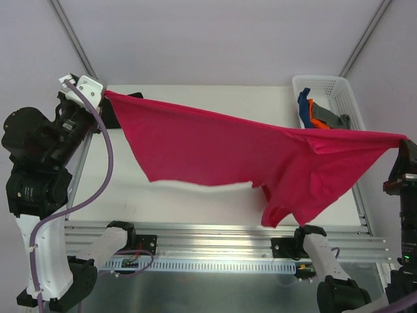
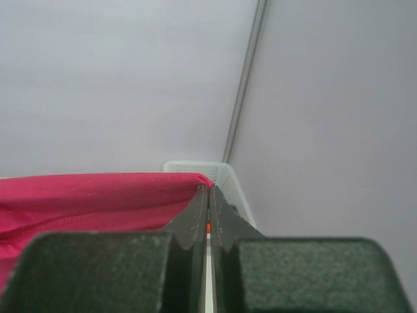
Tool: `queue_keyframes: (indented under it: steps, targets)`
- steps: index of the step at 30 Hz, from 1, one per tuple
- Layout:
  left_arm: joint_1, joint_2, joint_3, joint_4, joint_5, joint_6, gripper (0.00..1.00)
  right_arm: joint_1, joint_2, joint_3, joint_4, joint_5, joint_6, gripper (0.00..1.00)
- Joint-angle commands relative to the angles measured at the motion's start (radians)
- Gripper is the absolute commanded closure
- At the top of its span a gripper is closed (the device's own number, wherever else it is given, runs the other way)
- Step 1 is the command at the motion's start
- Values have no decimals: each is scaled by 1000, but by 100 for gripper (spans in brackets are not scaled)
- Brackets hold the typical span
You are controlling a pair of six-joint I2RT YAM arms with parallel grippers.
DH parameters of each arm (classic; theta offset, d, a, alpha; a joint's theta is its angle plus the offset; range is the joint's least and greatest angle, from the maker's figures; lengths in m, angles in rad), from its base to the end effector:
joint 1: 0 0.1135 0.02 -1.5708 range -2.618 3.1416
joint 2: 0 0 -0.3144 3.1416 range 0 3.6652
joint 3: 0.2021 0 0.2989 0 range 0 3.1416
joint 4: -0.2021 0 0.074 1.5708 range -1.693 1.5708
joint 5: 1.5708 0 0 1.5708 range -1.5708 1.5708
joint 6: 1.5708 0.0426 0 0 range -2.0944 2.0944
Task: Fold and stack the t-shirts
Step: Flatten the tshirt out
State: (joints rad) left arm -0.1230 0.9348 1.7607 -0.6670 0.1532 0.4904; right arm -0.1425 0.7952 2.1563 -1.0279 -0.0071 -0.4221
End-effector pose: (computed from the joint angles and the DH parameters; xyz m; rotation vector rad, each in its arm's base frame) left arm 0.1007 -0.0190 0.6407 0.5471 1.3067 0.1959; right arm -0.0867 0.0127 0.6750 -0.1806 1.2390 -0.4855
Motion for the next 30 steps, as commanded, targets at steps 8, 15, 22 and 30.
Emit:
queue_keyframes:
  steps: [8,15,22,30]
  targets:
    - [11,165,-4,7,-29,88,100,124,91,-231,337,291,-322,99]
    - [13,360,-122,12,37,151,100,124,157,-567,382,67,-247,99]
    - [31,623,-133,29,71,189,100,136,456,-586,397,-25,-234,99]
    - [49,1054,215,46,33,197,100,159,910,-238,407,-8,-233,99]
